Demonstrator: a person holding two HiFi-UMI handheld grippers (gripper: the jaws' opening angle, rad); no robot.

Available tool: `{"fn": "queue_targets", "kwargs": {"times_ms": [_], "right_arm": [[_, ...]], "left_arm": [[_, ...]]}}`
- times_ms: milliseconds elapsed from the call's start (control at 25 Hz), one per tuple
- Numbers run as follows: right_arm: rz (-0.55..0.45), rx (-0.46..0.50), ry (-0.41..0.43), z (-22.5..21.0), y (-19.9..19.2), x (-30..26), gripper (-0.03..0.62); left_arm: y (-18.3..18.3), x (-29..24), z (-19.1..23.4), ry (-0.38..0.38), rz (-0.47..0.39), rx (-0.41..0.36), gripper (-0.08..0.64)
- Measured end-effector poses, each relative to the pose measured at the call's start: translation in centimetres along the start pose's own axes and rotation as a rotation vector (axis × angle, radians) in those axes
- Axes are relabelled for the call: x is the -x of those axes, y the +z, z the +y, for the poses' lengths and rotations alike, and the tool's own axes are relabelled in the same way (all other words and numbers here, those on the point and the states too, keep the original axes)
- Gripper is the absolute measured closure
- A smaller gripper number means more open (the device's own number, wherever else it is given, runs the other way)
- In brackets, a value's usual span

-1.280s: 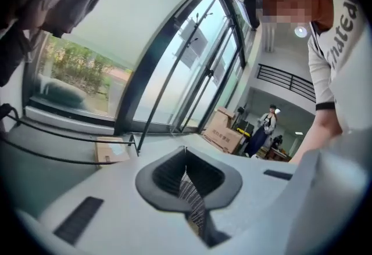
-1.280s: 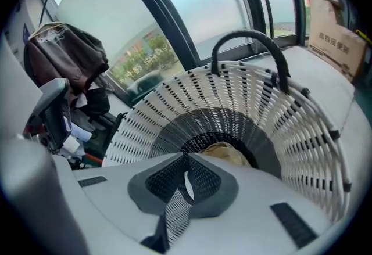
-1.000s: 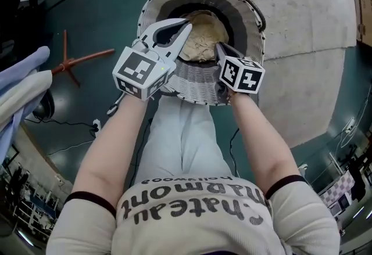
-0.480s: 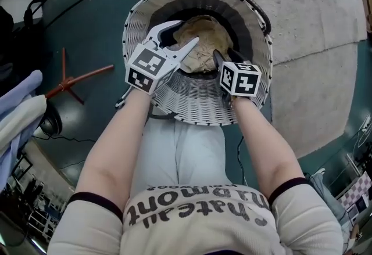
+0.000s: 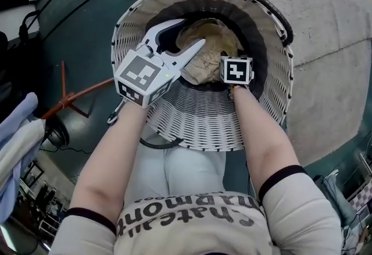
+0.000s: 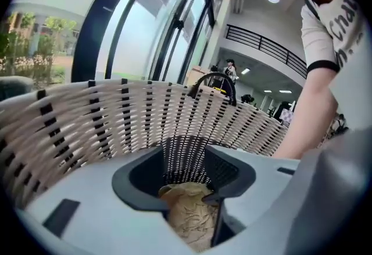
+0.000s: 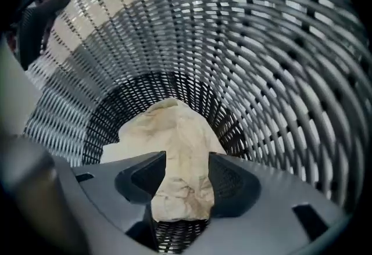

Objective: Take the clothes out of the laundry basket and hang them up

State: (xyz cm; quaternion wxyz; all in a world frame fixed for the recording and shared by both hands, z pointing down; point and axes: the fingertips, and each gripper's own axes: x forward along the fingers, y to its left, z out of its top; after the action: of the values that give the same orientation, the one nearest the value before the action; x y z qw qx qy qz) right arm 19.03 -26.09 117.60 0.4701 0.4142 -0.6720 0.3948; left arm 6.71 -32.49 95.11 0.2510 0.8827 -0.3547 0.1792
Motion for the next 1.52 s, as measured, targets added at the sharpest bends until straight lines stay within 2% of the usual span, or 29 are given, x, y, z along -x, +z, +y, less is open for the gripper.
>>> {"fn": "queue_targets", "kwargs": {"times_ms": [120, 200, 240, 280, 400, 560, 720, 960, 1160, 1320, 1520], "right_arm": [[0.012, -0.045, 0.010, -0.6, -0.6, -1.8, 0.365], [0.015, -0.041, -0.010, -1.2, -0.9, -2.4, 0.367], [0.014, -0.034, -0.038, -1.8, -0.8, -2.4, 0.407], [0.016, -0.037, -0.067, -2.3, -0.7, -2.1, 0.547], [0.022, -0.070, -0.080, -1.7, 0.0, 0.5, 0.554], [-0.035, -0.024, -0.030, 0.9, 2.5, 7.7, 0.557], [-0.157, -0.009, 0.068, 4.5, 6.4, 17.0, 0.558], [-0.277, 0.160, 0.249, 7.6, 10.8, 31.8, 0.558], [-0.349, 0.165, 0.426, 8.2, 15.2, 43.9, 0.558], [-0.433, 0.224, 0.546, 9.4, 18.2, 54.0, 0.558], [-0.550, 0.347, 0.749, 11.5, 21.2, 66.8, 0.558]], "left_arm": [[0.7, 0.3, 0.8, 0.005, -0.050, 0.046, 0.348], [1.5, 0.7, 0.9, -0.002, -0.092, 0.069, 0.348], [1.9, 0.9, 0.7, -0.009, -0.109, 0.072, 0.348], [2.4, 1.1, 0.6, -0.016, -0.121, 0.070, 0.348], [3.6, 2.3, 0.1, -0.023, -0.133, 0.055, 0.348], [6.6, 4.9, -1.9, -0.006, -0.172, 0.081, 0.353], [9.7, 8.5, -3.7, 0.016, -0.180, 0.073, 0.356], [12.0, 13.7, -6.4, 0.028, -0.125, 0.059, 0.356], [14.9, 17.2, -8.9, 0.027, -0.082, 0.029, 0.356], [19.7, 20.1, -10.9, 0.026, -0.096, -0.006, 0.354], [29.5, 22.0, -12.3, 0.001, -0.166, -0.139, 0.331]]}}
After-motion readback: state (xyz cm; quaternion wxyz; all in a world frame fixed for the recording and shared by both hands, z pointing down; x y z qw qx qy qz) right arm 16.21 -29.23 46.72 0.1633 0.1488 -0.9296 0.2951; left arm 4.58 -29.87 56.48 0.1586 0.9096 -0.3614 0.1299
